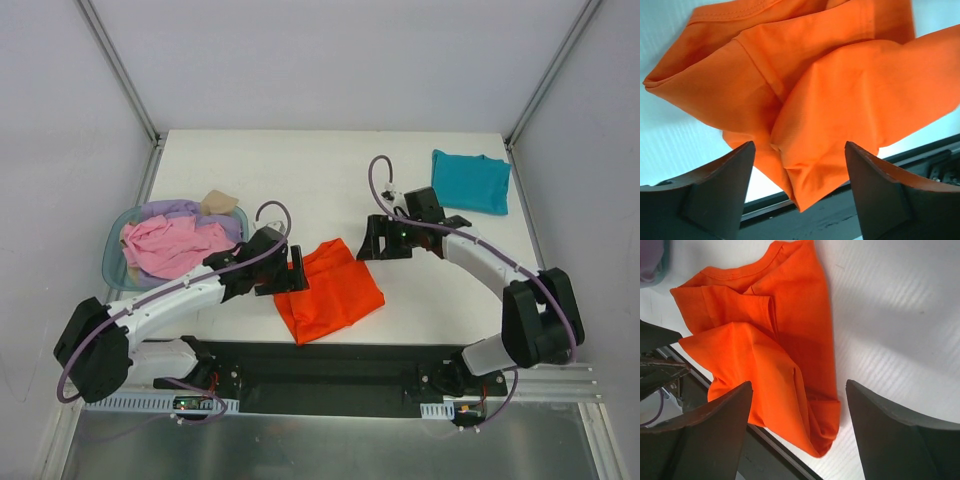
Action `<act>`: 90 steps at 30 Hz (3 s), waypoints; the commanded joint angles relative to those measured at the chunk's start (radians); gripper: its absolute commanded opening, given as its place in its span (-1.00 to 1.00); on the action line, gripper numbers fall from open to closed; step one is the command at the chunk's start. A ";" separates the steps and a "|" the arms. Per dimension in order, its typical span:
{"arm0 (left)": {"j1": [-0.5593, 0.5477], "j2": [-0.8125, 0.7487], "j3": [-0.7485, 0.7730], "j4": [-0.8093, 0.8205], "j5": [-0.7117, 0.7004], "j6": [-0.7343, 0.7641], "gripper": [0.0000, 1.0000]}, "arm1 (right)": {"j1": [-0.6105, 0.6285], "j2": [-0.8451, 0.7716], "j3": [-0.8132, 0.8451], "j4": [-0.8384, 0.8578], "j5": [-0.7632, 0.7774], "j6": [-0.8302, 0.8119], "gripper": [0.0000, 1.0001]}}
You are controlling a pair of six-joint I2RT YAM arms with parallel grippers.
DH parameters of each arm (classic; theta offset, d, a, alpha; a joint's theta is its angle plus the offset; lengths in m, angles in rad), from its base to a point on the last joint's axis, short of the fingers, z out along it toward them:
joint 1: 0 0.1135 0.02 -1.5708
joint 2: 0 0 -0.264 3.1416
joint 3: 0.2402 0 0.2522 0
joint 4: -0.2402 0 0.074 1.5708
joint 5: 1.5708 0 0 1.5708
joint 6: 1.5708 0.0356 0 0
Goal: Fold and stack the t-shirts
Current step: Fold the long partially folded tshirt into a neat square
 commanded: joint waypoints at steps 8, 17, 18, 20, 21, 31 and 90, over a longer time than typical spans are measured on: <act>0.002 0.120 0.072 -0.011 -0.001 -0.014 -0.07 | 0.055 0.100 0.051 0.060 -0.064 0.017 0.00; 0.000 0.104 0.080 0.003 0.029 0.015 -1.00 | 0.061 0.059 0.044 0.053 -0.109 0.006 -0.76; 0.002 0.087 0.075 0.001 0.041 0.019 -1.00 | 0.063 0.043 0.047 0.047 -0.102 0.002 -0.89; 0.002 0.018 0.048 0.001 0.057 0.021 -1.00 | 0.064 0.005 0.056 0.024 -0.093 -0.016 -0.99; 0.002 -0.010 0.036 0.001 0.060 0.019 -1.00 | 0.064 -0.007 0.059 0.011 -0.092 -0.018 -0.99; 0.002 -0.392 -0.069 -0.013 0.040 0.019 -1.00 | 0.072 -0.107 0.117 -0.011 -0.159 -0.055 -0.99; 0.071 -0.096 0.158 -0.091 -0.060 0.009 0.99 | 0.096 0.115 0.208 0.191 -0.179 0.106 0.93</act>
